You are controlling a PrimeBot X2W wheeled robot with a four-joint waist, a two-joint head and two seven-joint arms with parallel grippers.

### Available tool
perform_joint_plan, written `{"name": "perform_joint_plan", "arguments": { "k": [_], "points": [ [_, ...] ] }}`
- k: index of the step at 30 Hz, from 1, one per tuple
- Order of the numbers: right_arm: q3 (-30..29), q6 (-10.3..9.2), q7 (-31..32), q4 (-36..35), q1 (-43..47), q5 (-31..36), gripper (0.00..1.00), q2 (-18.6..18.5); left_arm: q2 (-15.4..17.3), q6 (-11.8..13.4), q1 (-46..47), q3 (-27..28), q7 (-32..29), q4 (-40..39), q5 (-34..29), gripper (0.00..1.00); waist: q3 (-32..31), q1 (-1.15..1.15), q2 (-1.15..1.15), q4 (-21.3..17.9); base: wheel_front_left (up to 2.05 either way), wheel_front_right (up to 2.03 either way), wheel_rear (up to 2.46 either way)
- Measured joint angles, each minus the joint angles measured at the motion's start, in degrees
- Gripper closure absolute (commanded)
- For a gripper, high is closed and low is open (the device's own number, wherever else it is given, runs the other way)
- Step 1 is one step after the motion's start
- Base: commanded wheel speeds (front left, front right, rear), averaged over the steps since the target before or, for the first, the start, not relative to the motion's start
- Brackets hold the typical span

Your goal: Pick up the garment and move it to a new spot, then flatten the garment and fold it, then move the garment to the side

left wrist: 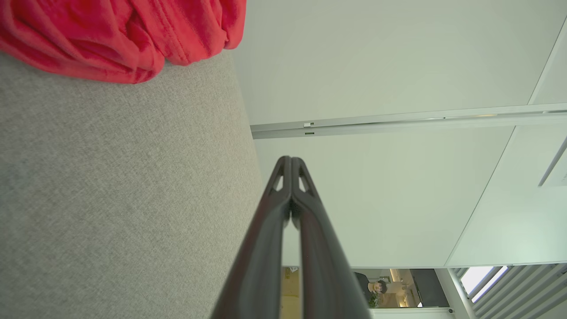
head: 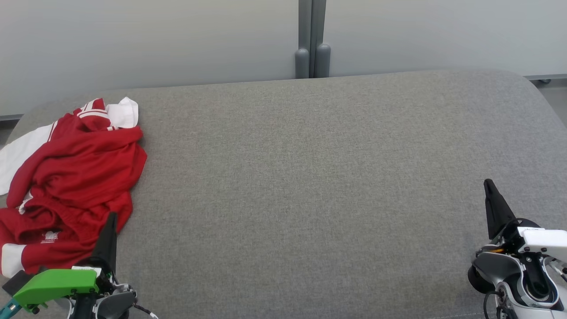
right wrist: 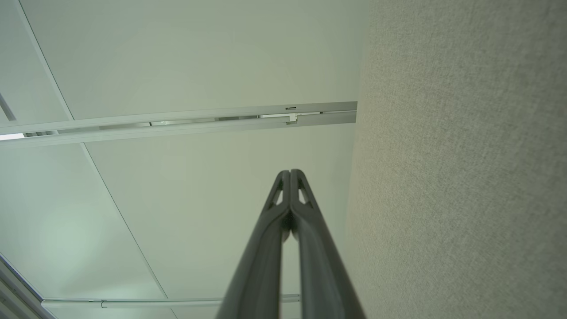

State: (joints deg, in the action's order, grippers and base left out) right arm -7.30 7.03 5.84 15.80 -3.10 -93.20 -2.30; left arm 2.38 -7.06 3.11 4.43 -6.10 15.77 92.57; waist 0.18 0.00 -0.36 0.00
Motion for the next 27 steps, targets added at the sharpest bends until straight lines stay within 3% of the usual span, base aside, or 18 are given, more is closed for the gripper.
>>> {"name": "perform_joint_plan", "arguments": {
  "k": [12, 13, 14, 15, 27],
  "points": [
    [0.0, -0.01, 0.0, 0.1, 0.0, 0.0, 1.0, 0.0, 0.0, 0.0, 0.0, 0.0, 0.0, 0.1, 0.0, 1.0, 0.0, 0.0, 0.0, 0.0, 0.0, 0.0, 0.0],
    [0.1, -0.04, 0.0, 0.5, 0.3, 0.0, 0.0, 0.2, -0.1, 0.0, -0.2, -0.1, 0.0, 0.6, 0.0, 0.0, 0.0, 0.0, 0.0, 0.0, 0.0, 0.0, 0.0],
    [0.1, -0.05, 0.0, 1.2, 0.7, 0.0, 1.0, 0.5, -0.2, 0.0, -0.8, -0.3, 0.0, 1.1, 0.0, 1.0, 0.0, 0.0, 0.0, 0.0, 0.0, 0.0, 0.0],
    [0.2, -0.07, 0.0, 1.8, 1.4, 0.0, 0.0, 0.8, -0.5, 0.0, -1.3, -0.4, 0.0, 1.9, 0.0, 0.0, 0.0, 0.0, 0.0, 0.0, 0.0, 0.0, 0.0],
    [1.8, -0.11, -1.7, 2.8, 2.9, 1.6, 0.0, 1.5, -1.3, 0.0, -2.9, -2.3, 1.7, 2.2, -1.1, 0.0, -0.3, 0.0, 0.0, -0.1, 0.0, 0.0, 0.0]
  ]
}}
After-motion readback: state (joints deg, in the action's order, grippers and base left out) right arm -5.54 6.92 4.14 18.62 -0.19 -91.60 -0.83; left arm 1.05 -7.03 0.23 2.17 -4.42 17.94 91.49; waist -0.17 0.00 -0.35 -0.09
